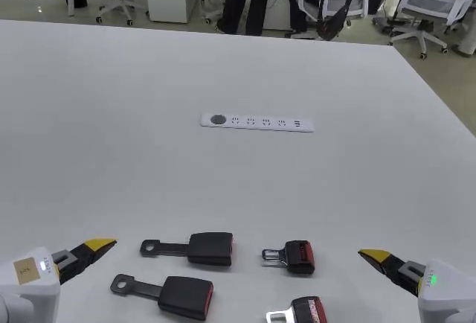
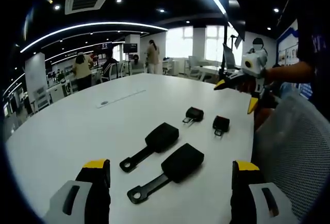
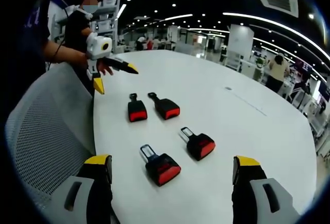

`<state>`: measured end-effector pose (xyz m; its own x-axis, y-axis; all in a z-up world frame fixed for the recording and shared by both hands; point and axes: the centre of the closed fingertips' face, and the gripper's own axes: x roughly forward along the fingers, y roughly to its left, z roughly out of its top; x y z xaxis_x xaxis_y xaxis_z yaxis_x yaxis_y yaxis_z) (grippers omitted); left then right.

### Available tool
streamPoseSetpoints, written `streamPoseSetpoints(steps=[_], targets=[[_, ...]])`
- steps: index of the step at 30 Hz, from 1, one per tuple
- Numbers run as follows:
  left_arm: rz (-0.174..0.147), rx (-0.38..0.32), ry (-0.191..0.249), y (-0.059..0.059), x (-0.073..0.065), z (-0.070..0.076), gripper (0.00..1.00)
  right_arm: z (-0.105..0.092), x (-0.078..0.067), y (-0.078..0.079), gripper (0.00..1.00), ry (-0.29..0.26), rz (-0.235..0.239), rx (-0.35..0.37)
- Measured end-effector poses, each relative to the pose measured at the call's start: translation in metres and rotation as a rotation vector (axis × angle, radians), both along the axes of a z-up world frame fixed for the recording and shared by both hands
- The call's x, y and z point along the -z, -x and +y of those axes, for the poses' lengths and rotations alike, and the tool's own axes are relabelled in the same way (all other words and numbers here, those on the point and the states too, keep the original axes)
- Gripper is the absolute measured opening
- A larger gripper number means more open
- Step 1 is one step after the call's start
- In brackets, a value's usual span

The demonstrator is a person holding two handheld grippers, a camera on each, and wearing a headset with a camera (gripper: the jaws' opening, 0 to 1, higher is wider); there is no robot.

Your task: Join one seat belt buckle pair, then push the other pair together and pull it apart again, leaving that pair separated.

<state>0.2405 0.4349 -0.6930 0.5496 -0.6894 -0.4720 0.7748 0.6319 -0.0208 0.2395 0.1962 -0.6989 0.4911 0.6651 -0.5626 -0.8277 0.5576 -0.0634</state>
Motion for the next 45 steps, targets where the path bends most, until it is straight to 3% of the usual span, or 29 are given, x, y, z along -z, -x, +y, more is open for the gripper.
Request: streamPoseSetpoints(steps=[35, 45], targets=[[-0.003, 0.020, -0.018, 0.0000, -0.0003, -0.0020, 0.99, -0.0042, -0.0015, -0.0041, 0.99, 0.002, -0.010, 0.010], [-0.002, 0.037, -0.031, -0.0054, -0.0002, 0.0008, 0.99, -0.0050, -0.0007, -0.0072, 0.99, 0.009, -0.006, 0.005]])
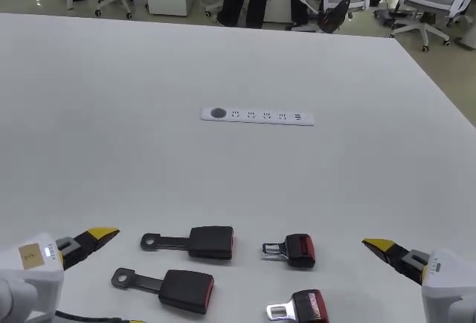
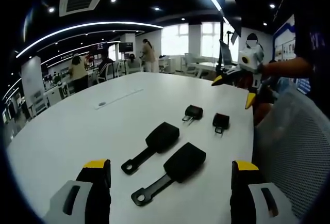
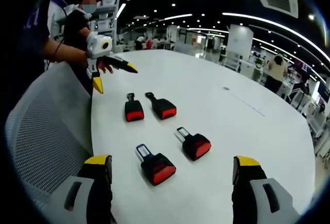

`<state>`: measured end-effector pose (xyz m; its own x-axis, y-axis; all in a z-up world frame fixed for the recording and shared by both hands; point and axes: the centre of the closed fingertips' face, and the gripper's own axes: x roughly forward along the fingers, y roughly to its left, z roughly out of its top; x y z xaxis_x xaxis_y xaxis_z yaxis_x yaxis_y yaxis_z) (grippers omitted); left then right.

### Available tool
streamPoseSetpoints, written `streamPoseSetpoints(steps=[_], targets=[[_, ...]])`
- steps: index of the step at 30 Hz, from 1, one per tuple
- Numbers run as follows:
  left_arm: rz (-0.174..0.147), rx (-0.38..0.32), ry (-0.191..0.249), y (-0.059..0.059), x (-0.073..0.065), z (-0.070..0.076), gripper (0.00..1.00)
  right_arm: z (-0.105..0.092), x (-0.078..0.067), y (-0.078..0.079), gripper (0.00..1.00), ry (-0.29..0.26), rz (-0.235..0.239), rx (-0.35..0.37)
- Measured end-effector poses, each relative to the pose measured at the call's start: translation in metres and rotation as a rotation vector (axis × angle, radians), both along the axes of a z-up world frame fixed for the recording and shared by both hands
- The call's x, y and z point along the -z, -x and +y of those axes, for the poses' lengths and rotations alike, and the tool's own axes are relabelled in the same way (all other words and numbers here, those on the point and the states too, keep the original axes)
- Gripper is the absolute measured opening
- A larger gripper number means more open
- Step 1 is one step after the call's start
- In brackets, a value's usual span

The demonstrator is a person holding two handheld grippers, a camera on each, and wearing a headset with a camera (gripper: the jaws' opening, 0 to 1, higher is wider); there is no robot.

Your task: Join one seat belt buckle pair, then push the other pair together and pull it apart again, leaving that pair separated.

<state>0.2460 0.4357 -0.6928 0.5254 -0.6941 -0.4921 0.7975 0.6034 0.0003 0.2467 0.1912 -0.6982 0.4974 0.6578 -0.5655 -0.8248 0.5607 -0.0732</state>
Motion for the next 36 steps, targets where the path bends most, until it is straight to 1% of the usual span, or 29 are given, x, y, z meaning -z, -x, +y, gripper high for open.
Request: streamPoseSetpoints(steps=[4, 7, 15, 18, 21, 24, 27, 29, 32, 36], targets=[[0.004, 0.002, 0.001, 0.000, 0.000, 0.000, 0.99, 0.000, 0.000, -0.001, 0.99, 0.006, 0.002, -0.004], [0.008, 0.018, -0.009, 0.001, 0.001, 0.000, 0.98, 0.000, 0.000, -0.001, 0.99, 0.013, 0.002, -0.012], [0.008, 0.048, -0.028, -0.004, 0.000, -0.004, 0.95, -0.004, 0.002, -0.002, 0.96, 0.053, -0.002, -0.051], [0.008, 0.082, -0.038, -0.004, 0.001, -0.007, 0.90, -0.006, 0.005, -0.002, 0.94, 0.079, -0.005, -0.080], [0.012, 0.109, -0.049, -0.004, 0.002, -0.012, 0.87, -0.006, 0.007, 0.000, 0.92, 0.095, 0.006, -0.096], [0.013, 0.147, -0.069, -0.003, 0.006, -0.015, 0.82, -0.006, 0.008, 0.001, 0.87, 0.115, -0.005, -0.131], [0.023, 0.183, -0.086, -0.003, 0.010, -0.019, 0.78, -0.004, 0.009, 0.002, 0.83, 0.125, -0.006, -0.157], [0.028, 0.208, -0.102, -0.002, 0.014, -0.020, 0.76, -0.003, 0.011, 0.004, 0.79, 0.149, -0.012, -0.193], [0.041, 0.237, -0.116, -0.001, 0.018, -0.024, 0.71, -0.001, 0.016, 0.007, 0.76, 0.177, -0.009, -0.230], [0.054, 0.275, -0.144, 0.000, 0.024, -0.030, 0.68, 0.000, 0.019, 0.009, 0.73, 0.195, -0.007, -0.261]])
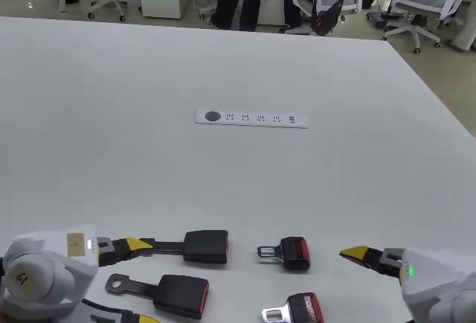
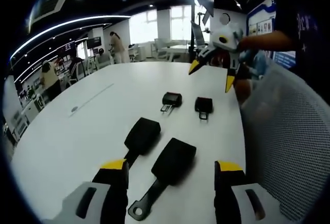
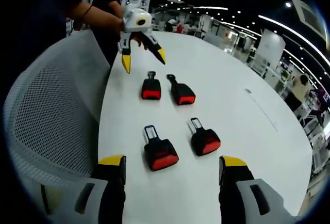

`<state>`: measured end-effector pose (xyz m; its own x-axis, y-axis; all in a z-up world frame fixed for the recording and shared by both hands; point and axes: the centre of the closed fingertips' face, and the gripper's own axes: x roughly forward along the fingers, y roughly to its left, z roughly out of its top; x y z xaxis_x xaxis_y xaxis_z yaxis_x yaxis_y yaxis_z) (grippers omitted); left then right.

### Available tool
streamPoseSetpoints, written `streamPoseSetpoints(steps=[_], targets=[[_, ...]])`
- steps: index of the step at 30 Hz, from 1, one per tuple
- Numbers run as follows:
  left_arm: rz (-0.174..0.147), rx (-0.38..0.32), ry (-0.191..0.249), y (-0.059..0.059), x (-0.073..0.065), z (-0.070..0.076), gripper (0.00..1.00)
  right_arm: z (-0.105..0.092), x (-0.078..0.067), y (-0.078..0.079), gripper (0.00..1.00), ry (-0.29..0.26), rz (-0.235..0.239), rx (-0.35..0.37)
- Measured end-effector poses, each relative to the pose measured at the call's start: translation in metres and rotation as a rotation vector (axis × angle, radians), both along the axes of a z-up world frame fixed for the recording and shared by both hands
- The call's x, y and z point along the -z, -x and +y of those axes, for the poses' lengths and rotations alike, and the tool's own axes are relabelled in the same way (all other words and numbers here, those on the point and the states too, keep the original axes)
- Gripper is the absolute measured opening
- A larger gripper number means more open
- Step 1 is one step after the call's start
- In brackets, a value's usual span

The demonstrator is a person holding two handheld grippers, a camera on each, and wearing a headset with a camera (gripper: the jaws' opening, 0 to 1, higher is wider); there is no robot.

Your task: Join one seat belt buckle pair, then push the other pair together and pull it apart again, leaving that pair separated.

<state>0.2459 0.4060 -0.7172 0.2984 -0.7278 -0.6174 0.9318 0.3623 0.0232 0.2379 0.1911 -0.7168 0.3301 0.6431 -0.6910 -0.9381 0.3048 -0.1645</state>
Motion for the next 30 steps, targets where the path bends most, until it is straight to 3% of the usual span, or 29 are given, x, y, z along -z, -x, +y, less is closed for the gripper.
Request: streamPoseSetpoints(steps=[18, 30], targets=[[-0.001, 0.173, -0.142, -0.002, 0.024, -0.012, 0.48, 0.011, 0.026, 0.007, 0.55, 0.114, 0.036, -0.173], [0.015, 0.221, -0.234, -0.010, 0.039, -0.013, 0.41, 0.014, 0.042, 0.005, 0.43, 0.156, 0.057, -0.237]])
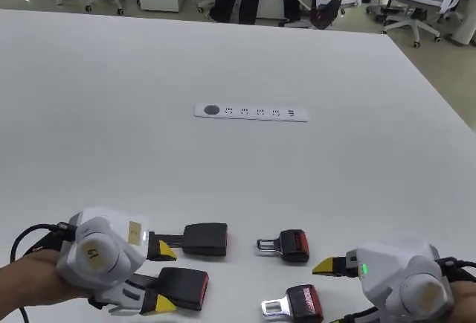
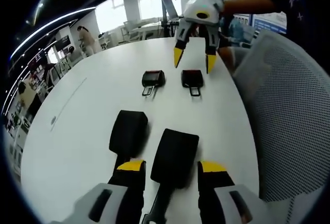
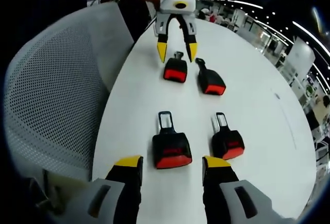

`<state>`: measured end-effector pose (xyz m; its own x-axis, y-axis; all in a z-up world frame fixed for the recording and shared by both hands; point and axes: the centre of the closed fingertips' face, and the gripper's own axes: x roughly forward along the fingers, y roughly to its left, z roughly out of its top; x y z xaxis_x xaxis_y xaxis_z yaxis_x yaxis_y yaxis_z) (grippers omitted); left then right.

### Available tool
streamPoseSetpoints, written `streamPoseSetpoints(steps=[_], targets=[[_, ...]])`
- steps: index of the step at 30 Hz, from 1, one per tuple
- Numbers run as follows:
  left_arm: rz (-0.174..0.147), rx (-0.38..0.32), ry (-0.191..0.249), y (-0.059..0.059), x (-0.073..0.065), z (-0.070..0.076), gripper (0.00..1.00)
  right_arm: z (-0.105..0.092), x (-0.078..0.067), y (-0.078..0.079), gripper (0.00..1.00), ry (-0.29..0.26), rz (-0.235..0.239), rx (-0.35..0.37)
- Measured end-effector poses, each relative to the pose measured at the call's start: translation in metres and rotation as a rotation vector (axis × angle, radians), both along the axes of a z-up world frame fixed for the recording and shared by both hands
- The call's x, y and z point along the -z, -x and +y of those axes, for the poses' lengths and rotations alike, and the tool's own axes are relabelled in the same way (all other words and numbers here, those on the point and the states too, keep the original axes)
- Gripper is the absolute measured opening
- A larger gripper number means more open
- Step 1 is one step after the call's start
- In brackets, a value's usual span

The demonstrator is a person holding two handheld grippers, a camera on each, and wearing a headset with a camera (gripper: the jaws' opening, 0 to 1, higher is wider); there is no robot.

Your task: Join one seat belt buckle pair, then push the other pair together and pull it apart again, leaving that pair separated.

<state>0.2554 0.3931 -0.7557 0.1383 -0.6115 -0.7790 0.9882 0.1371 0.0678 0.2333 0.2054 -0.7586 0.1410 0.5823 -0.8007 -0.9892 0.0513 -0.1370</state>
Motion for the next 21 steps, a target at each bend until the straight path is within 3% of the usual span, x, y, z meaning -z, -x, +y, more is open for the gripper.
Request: streamPoseSetpoints(steps=[9, 21], targets=[[0.043, 0.038, -0.053, 0.001, 0.013, 0.003, 0.35, 0.004, 0.010, -0.001, 0.38, 0.015, 0.019, -0.028], [0.061, 0.036, -0.078, -0.003, 0.019, 0.007, 0.33, 0.008, 0.013, 0.001, 0.32, 0.029, 0.038, -0.030]])
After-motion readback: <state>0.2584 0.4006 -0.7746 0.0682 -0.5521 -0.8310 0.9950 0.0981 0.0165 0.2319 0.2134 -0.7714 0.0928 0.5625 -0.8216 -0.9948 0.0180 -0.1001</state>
